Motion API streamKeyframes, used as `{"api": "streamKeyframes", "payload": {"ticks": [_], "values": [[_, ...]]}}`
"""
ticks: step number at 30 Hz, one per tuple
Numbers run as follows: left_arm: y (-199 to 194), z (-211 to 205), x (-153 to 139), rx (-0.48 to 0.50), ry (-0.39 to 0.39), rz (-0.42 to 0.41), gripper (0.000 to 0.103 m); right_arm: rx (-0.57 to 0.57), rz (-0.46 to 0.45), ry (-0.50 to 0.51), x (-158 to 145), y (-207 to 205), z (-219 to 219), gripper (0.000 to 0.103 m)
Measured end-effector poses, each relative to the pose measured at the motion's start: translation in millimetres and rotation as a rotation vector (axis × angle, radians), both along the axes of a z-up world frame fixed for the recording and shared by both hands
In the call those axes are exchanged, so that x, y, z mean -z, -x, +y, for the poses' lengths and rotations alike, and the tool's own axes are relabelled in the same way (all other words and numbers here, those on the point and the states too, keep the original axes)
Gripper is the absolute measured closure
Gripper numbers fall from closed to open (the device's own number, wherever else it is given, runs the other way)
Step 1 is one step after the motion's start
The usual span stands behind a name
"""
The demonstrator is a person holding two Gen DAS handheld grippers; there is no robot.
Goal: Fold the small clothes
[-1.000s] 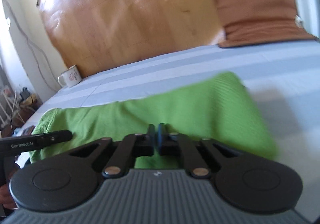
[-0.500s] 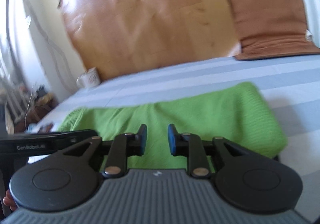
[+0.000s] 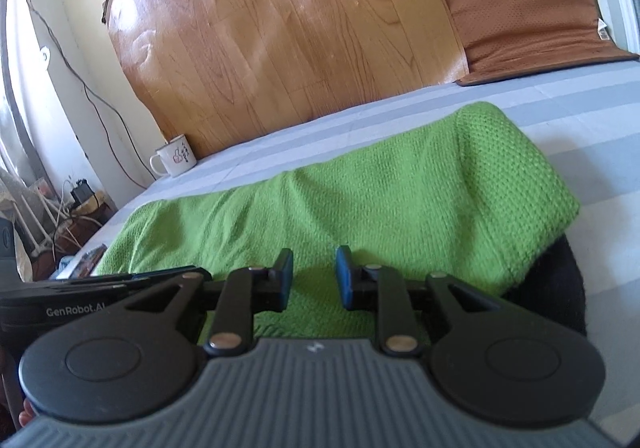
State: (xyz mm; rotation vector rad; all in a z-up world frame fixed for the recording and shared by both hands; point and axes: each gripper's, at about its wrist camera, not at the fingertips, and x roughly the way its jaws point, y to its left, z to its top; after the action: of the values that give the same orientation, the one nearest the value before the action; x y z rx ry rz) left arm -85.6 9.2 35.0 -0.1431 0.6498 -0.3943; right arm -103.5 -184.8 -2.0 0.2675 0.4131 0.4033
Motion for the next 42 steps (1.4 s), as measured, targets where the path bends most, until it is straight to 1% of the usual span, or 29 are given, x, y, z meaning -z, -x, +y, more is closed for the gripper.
{"api": "streamKeyframes", "payload": {"ticks": [7,10,16,19,21,24,36,42], "values": [[1,2,-1,-0.007,0.016,0.008,0.078,-0.015,0.039,-0.086,1,-5,-10,0.076],[1,3,-2,-0.006,0.024,0.011,0.077,-0.017,0.038,-0.089,2,-4,-10,0.076],[3,3,-2,0.002,0.038,0.013,0.071,-0.025,0.037,-0.091,3,-4,-12,0.076],[3,1,-1,0.012,0.037,0.01,0.065,-0.028,0.035,-0.093,3,-4,-12,0.076],[4,-2,-1,0.022,0.032,0.006,0.058,-0.029,0.032,-0.087,3,-4,-12,0.076],[6,-6,-1,0.031,0.015,-0.001,0.054,-0.031,0.03,-0.085,3,-4,-13,0.076],[5,-10,0,0.033,-0.003,-0.007,0.05,-0.025,0.022,-0.083,4,-3,-12,0.077],[4,-10,0,0.038,-0.011,-0.009,0.05,0.012,0.014,-0.088,4,4,-20,0.083]]}}
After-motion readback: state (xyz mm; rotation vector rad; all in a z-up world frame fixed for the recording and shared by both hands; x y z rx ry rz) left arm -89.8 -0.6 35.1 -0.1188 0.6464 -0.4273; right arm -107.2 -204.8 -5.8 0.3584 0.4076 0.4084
